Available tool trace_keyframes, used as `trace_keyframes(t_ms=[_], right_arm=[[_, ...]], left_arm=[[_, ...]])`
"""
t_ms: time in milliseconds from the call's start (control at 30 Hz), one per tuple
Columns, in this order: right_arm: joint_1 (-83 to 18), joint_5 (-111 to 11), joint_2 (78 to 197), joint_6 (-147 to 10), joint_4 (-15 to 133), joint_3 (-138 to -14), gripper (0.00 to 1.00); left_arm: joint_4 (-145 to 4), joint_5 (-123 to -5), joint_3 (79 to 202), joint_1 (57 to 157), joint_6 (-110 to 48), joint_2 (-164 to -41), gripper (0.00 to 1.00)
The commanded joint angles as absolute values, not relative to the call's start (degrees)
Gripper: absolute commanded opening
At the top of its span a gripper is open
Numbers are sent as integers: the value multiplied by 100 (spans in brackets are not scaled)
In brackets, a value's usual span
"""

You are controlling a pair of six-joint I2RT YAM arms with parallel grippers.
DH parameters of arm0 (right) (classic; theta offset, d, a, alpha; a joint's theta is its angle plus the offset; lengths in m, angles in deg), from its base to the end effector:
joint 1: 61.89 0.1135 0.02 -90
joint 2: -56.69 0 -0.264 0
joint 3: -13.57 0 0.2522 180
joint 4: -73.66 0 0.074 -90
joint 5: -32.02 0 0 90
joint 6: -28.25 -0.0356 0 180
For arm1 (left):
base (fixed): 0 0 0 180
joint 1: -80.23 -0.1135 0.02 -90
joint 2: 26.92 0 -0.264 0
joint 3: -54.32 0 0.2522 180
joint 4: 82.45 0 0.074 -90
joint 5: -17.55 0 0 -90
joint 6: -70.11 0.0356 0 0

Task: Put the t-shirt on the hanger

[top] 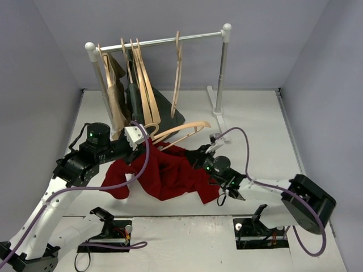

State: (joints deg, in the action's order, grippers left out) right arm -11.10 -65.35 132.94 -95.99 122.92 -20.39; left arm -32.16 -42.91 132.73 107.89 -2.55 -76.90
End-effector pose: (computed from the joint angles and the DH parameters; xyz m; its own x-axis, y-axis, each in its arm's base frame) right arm 0.1630 0.1926 0.2135 -0.3237 0.4860 -0.8118 -0.6119 0.5469 0.5714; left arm 0.1419 -0.0942 0.3967 -0.0736 0.3313 -0.9406 0.8707 0.4813 0.1014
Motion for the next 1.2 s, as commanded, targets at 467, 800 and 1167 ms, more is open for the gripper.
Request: trace_keyframes(t_ms=[467, 800, 1167], right_arm=[[-3239, -5593, 11583, -8826, 9643, -2703, 0], [-4077, -5034, 11661, -8191, 8562, -3593, 0], [-4247, -4833, 11385, -7663, 7726, -4161, 0]], left_arm=[[-3564, -4104, 12908, 10747, 26, -7111, 0], [-3476, -4325, 12976, 10747, 22, -7386, 0], [-3404, -4933, 13077, 10747, -113, -7708, 0]])
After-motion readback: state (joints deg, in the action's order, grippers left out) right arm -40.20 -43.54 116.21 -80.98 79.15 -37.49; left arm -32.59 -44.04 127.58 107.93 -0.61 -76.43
